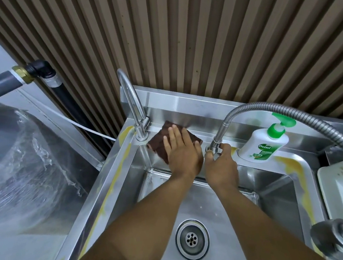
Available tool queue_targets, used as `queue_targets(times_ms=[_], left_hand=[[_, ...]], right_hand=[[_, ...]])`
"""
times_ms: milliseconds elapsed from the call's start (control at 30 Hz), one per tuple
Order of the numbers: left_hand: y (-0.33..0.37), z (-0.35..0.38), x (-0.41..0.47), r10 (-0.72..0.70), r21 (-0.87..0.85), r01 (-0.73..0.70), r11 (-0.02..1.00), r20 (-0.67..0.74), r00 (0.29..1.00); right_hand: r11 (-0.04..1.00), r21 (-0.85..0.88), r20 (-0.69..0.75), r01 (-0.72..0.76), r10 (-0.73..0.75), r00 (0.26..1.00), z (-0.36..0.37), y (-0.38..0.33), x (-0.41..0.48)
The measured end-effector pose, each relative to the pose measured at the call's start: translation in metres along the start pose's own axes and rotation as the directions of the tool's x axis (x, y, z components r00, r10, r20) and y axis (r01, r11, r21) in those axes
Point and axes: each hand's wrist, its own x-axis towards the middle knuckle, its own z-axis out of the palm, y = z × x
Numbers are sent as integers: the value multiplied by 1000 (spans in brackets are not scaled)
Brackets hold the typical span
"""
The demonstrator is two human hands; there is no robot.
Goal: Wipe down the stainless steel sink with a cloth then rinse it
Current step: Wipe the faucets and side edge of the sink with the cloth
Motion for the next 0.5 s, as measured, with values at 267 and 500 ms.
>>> queue_targets(times_ms=[267,500], left_hand=[[-77,-22,8,206,40,-207,978,10,978],[-29,-11,11,-26,78,24,997,26,999]], right_hand=[[999,32,-20,-12,13,1000,1,1,-1],[999,40,-15,-8,9,1000,1,1,0]])
